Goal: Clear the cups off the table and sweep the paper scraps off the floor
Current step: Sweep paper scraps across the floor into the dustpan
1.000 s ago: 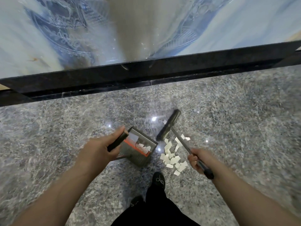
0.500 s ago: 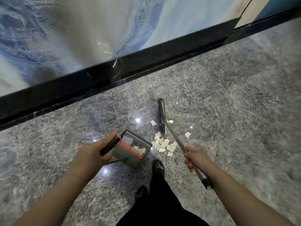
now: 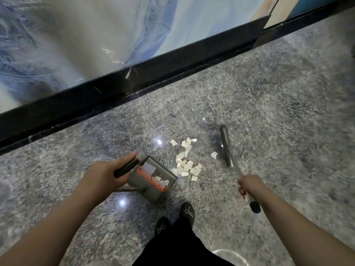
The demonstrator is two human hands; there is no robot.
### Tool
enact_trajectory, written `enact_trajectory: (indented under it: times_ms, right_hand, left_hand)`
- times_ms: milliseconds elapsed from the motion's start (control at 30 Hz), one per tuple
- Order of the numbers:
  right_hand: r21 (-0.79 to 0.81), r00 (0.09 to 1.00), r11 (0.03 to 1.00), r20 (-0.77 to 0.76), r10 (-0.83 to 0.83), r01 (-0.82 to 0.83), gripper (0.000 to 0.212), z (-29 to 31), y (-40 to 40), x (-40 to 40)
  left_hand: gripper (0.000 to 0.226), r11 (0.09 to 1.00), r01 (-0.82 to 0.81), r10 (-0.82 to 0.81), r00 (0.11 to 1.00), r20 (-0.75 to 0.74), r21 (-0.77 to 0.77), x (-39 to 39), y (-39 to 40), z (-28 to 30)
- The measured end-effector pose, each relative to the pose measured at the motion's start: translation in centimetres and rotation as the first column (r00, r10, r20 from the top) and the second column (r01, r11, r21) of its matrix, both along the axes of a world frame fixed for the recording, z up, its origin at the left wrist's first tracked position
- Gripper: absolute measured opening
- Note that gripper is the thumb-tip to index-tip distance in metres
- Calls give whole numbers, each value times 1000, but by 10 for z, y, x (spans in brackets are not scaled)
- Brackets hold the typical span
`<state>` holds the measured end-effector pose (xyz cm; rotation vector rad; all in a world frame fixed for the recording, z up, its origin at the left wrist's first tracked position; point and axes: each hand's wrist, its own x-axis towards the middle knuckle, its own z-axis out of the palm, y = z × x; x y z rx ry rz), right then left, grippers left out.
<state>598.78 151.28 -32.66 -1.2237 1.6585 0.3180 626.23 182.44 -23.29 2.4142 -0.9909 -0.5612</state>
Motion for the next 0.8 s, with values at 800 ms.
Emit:
enact_trajectory:
  times_ms: [800]
  right_hand:
    - [340, 882, 814, 182, 434, -471, 20, -27, 62, 49]
  left_hand:
    - [84, 995, 75, -72, 997, -38, 71, 2, -33, -4]
